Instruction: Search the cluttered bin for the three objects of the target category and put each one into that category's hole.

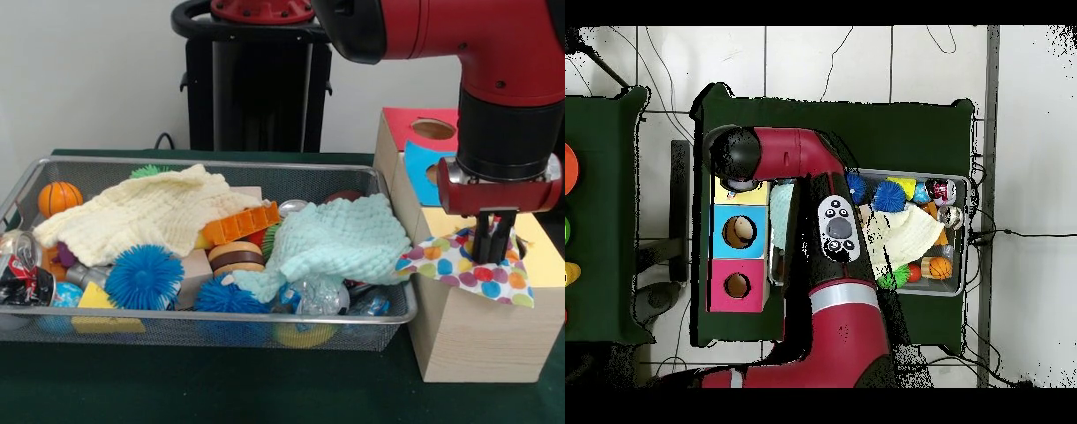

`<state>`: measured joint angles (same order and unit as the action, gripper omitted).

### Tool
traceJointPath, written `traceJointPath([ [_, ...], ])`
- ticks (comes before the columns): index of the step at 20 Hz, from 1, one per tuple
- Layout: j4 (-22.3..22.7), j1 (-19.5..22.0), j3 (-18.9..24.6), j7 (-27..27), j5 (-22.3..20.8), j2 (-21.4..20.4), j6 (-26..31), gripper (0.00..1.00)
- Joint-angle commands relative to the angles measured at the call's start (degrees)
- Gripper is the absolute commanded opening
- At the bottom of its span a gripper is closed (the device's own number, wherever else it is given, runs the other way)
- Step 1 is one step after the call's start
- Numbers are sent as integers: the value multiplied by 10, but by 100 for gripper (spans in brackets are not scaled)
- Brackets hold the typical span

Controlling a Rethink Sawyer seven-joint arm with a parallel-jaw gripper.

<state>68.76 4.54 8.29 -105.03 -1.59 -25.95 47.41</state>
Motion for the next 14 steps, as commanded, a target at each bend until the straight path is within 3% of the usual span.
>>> traceJointPath([
  [1, 81, 11, 26, -34, -36, 56, -124, 0],
  [7, 91, 18, 31, -21, -37, 60, -132, 0],
  [14, 92, 20, 35, -22, -47, 67, -185, 0],
])
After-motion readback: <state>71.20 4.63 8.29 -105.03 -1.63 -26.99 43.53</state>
